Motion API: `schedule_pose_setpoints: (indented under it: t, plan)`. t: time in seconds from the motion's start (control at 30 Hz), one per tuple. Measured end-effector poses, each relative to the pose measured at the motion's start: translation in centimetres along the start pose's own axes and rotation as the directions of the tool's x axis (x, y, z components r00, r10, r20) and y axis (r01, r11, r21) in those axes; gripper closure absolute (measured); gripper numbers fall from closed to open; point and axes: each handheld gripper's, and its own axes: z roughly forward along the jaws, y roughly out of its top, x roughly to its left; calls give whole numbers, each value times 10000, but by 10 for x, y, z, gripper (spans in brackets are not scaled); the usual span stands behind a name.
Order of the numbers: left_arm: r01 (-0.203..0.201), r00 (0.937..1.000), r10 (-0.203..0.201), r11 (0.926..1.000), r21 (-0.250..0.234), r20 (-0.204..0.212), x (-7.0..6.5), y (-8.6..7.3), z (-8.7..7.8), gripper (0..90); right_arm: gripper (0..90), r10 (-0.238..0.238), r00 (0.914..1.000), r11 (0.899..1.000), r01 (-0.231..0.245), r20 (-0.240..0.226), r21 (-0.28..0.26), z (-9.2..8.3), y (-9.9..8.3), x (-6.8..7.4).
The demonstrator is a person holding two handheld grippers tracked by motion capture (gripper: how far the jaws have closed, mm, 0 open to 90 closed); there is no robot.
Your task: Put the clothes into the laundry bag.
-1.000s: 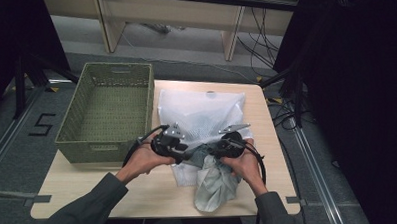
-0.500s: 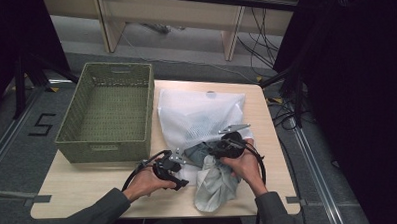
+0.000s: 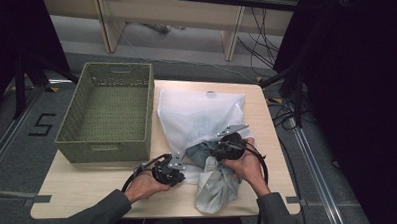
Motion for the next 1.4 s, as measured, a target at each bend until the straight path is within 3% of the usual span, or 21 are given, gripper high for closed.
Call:
schedule_pose_setpoints:
  t: [0.03, 0.2, 0.27, 0.3, 0.33, 0.37, 0.43, 0.47, 0.5, 0.57, 0.6, 0.67, 0.8, 1.0, 1.03, 1.07, 1.13, 1.17, 1.2, 1.37, 1.4]
  plan:
    - [87, 9999, -87, 10000, 39, 88, 1, -3, -3, 848, 655, -291, 9996, 9996, 291, 28, -53, 1, 0, -1]
    - [538, 9982, -534, 9984, -166, 257, -2, -9, -6, 849, 659, -448, 9987, 9990, 449, 228, -22, 9, -2, 9]
    - [303, 9991, -305, 9995, 63, 293, -1, -10, -9, 850, 659, -550, 9983, 9979, 543, 202, 342, 10, 0, 11]
    - [468, 9984, -470, 9989, 64, 312, -2, -12, -10, 850, 660, -481, 9984, 9987, 475, 301, 202, 15, 0, 12]
    - [50, 9995, -59, 9995, 304, 323, 0, -13, -13, 850, 661, -627, 9973, 9973, 611, 383, 415, 17, 2, 11]
    - [415, 9985, -420, 9990, 175, 337, -1, -14, -12, 850, 663, -665, 9961, 9973, 645, 585, 364, 22, 3, 11]
    - [315, 9987, -324, 9992, 234, 394, 0, -15, -14, 849, 669, -893, 9893, 9954, 845, 1153, 459, 28, 7, 7]
    - [580, 9975, -586, 9982, 164, 389, -1, -16, -14, 850, 669, -934, 9857, 9949, 871, 1403, 505, 30, 9, 6]
    - [388, 9984, -402, 9987, 338, 400, 0, -16, -16, 849, 671, -990, 9786, 9949, 938, 1805, 370, 34, 13, 2]
    - [819, 9954, -830, 9964, 239, 469, -1, -17, -15, 849, 671, -827, 9739, 9966, 823, 2113, 105, 35, 19, -4]
    - [450, 9975, -474, 9979, 474, 519, 3, -17, -18, 848, 671, -803, 9678, 9963, 854, 2384, -110, 35, 21, -9]
    - [784, 9949, -810, 9960, 436, 607, 4, -19, -18, 847, 669, -433, 9600, 9979, 549, 2766, -344, 34, 24, -19]
    - [772, 9953, -800, 9957, 510, 546, 4, -19, -19, 841, 623, 585, 9772, 9968, -459, 2042, -659, 38, 18, -29]
    - [827, 9947, -859, 9950, 553, 569, 4, -19, -20, 831, 464, 750, 9953, 9923, -685, 607, -1034, 23, 16, -18]
    - [848, 9944, -880, 9949, 541, 592, 4, -19, -19, 827, 442, 345, 9992, 9951, -325, 192, -935, 14, 15, -14]
    - [860, 9943, -892, 9948, 542, 592, 4, -19, -19, 826, 431, 299, 9995, 9912, -280, 130, -1295, 10, 12, -10]
    - [967, 9931, -1001, 9937, 567, 609, 4, -19, -19, 824, 415, 167, 9995, 9949, -193, -272, -990, -5, 9, -5]
    - [980, 9930, -1014, 9936, 562, 610, 4, -19, -19, 823, 404, 358, 9979, 9893, -430, -533, -1396, -13, 3, 1]
    - [977, 9930, -1010, 9936, 565, 605, 4, -19, -19, 823, 399, 106, 9983, 9907, -184, -581, -1346, -21, -1, 2]
    - [927, 9935, -961, 9941, 569, 614, 4, -18, -19, 822, 371, 106, 9993, 9929, -148, -362, -1182, -38, -26, 10]
    - [914, 9937, -948, 9942, 574, 599, 4, -18, -19, 822, 364, 309, 9984, 9958, -347, -466, -847, -41, -33, 11]
